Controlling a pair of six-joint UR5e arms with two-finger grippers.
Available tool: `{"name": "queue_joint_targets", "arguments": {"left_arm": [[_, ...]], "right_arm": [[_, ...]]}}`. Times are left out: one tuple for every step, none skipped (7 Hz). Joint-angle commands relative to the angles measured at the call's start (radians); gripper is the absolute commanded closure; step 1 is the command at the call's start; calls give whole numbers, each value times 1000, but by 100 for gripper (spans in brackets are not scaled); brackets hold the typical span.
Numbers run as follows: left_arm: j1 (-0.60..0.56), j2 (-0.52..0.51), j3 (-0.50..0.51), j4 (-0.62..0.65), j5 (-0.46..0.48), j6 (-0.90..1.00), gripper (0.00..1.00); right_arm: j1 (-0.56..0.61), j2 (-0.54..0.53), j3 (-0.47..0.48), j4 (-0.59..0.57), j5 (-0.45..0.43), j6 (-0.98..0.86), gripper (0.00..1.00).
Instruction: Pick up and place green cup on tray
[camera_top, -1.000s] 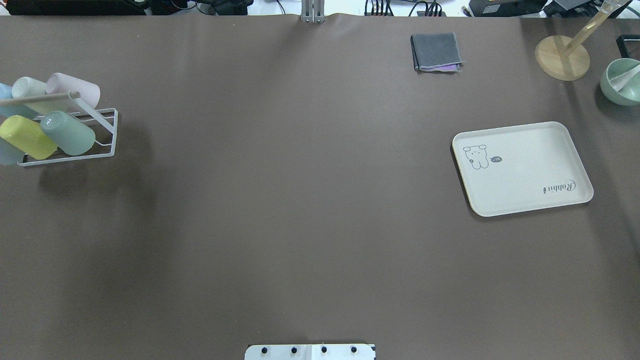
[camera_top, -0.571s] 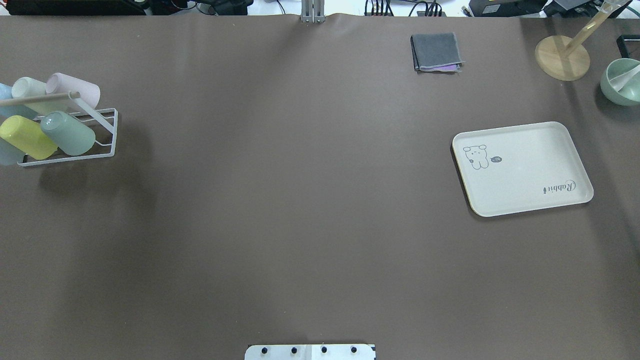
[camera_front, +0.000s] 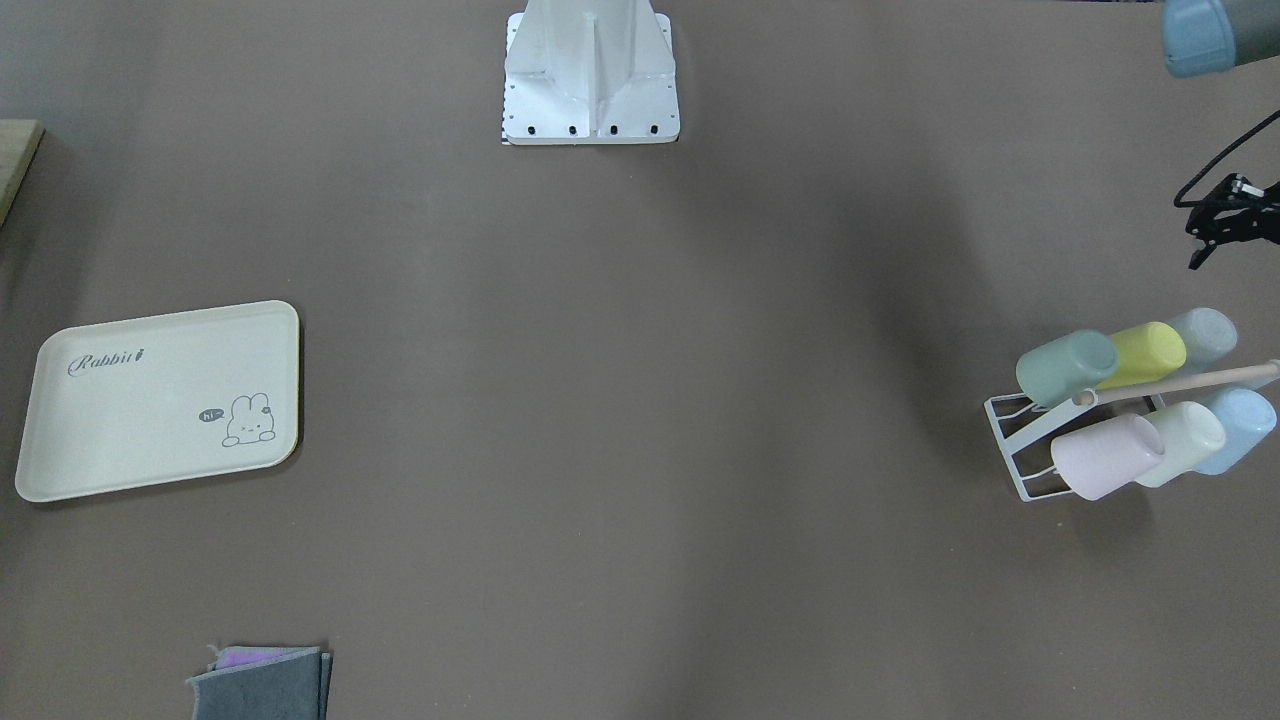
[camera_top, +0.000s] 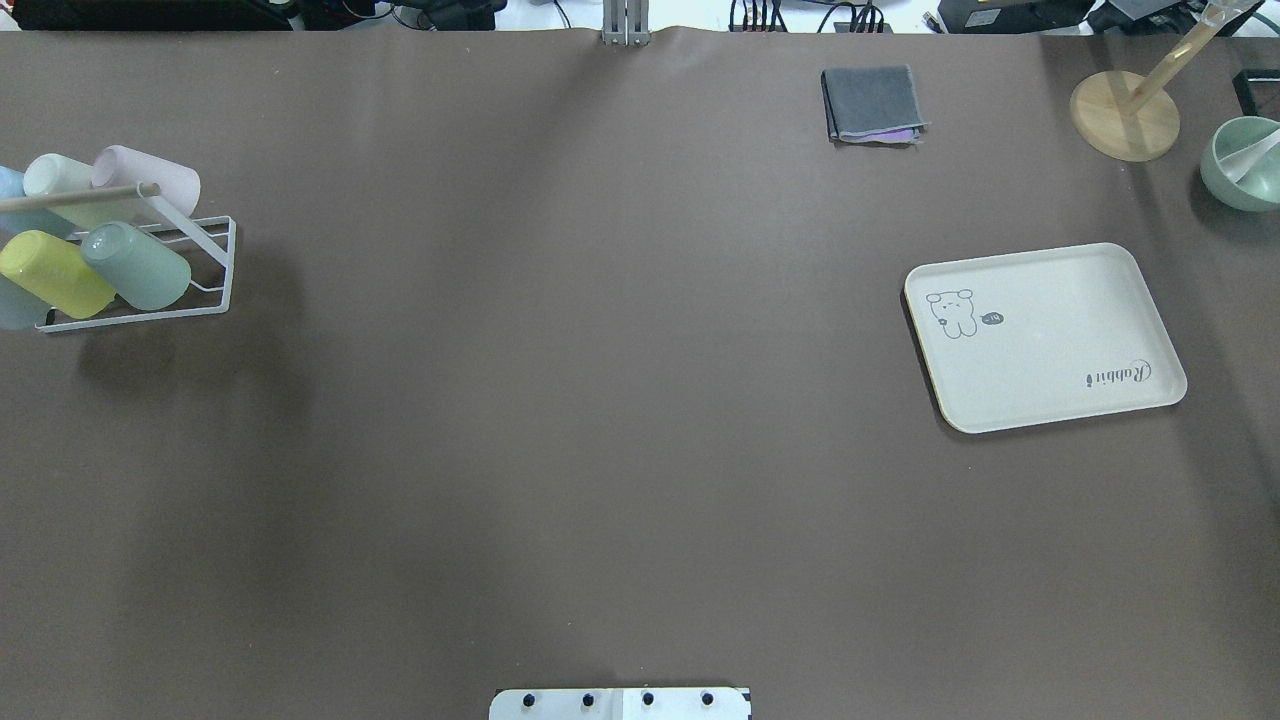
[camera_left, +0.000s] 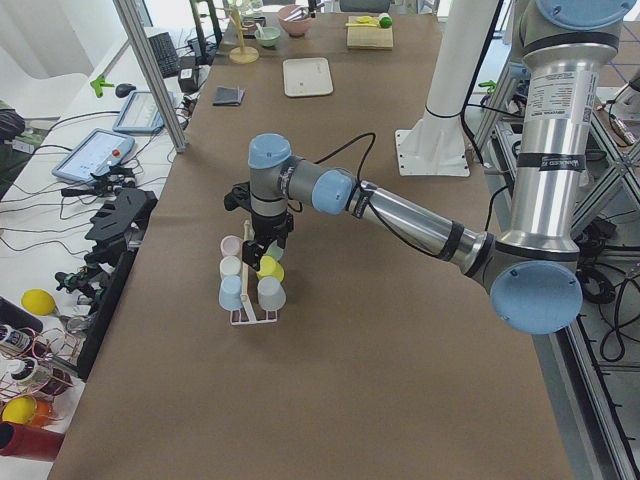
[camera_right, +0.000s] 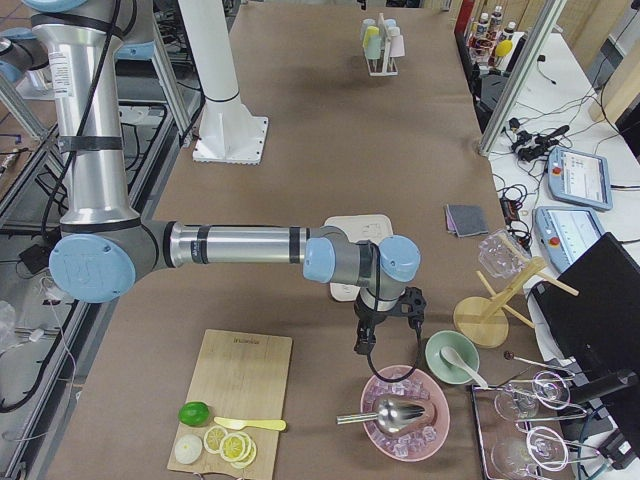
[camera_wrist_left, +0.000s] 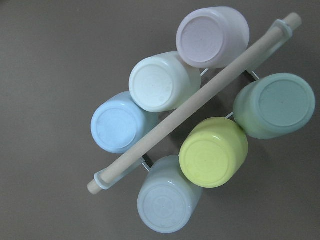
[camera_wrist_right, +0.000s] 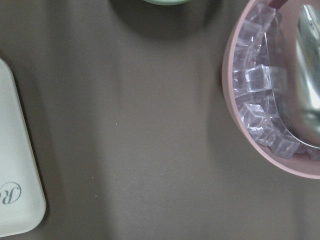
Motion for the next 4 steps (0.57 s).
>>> {"name": "queue_joint_targets", "arguments": {"left_arm": [[104,-11,-23,1,166,6,1],[131,-11,-53,41,223,38,1],[151,-53,-119,196,284,77,1],[153,-112,-189,346,323,125,1]], "right_arm": [[-3,-2,9,5,7,4,0],[-21,2,8,5,7,16,0],[-45,2,8,5,3,35,0],[-81,11,-20,31,-1,52,0]]}}
